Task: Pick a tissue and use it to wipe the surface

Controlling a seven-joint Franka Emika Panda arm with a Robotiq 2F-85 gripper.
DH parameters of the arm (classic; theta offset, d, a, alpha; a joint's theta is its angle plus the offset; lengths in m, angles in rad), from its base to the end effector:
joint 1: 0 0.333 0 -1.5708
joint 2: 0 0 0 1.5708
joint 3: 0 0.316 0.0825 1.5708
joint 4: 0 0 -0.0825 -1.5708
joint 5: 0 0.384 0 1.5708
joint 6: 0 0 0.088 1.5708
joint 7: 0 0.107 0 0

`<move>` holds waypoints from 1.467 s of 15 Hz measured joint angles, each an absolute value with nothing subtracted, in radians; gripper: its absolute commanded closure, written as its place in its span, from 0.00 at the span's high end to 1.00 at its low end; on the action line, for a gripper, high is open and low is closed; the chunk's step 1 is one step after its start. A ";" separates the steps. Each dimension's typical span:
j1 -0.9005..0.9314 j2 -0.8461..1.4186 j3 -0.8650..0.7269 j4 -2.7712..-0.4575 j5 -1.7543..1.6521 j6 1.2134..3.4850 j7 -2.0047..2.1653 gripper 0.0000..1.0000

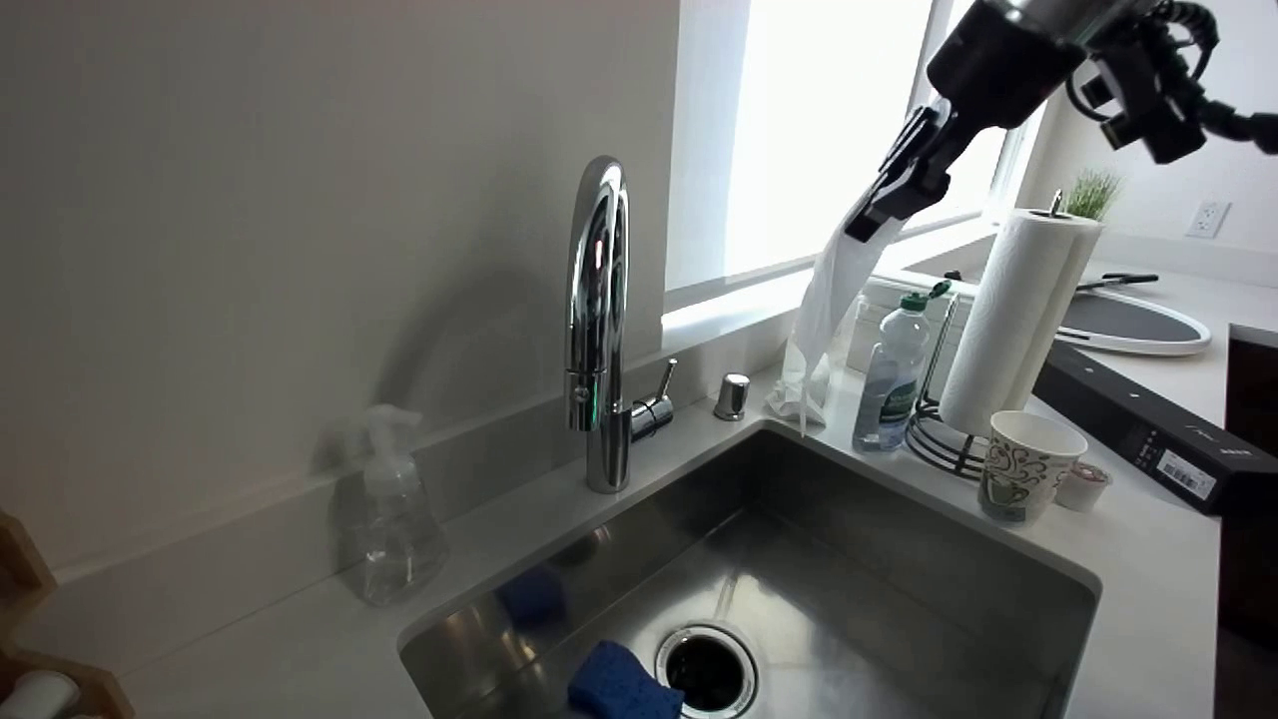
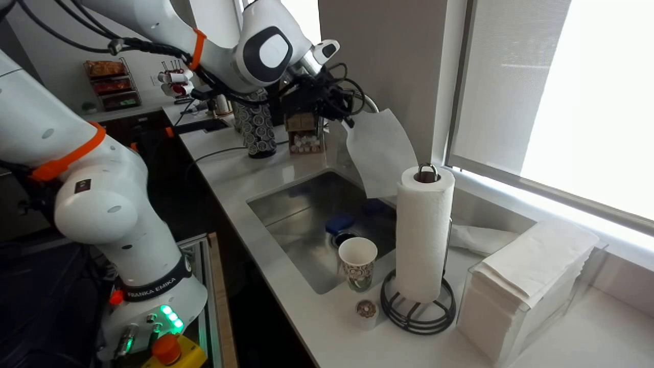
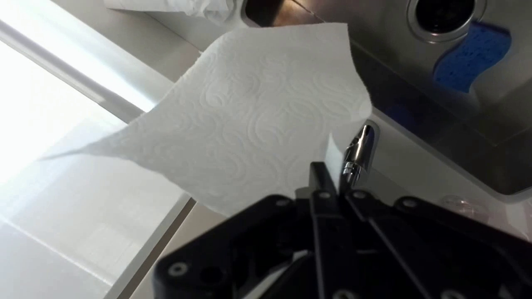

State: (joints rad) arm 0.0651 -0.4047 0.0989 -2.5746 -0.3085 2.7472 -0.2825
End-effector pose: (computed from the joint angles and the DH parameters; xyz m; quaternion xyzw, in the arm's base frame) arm 0.4383 0.0864 0.4630 0.8957 0.3274 0.2702 0.1326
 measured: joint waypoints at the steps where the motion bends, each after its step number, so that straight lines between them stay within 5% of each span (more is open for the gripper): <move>1: 0.072 -0.432 0.098 -2.574 -0.300 2.700 -0.282 0.00; 10: 0.297 -0.577 0.033 -2.567 -0.095 2.171 -0.536 0.00; 22: 0.530 -0.493 0.026 -2.525 0.167 2.206 -1.018 0.01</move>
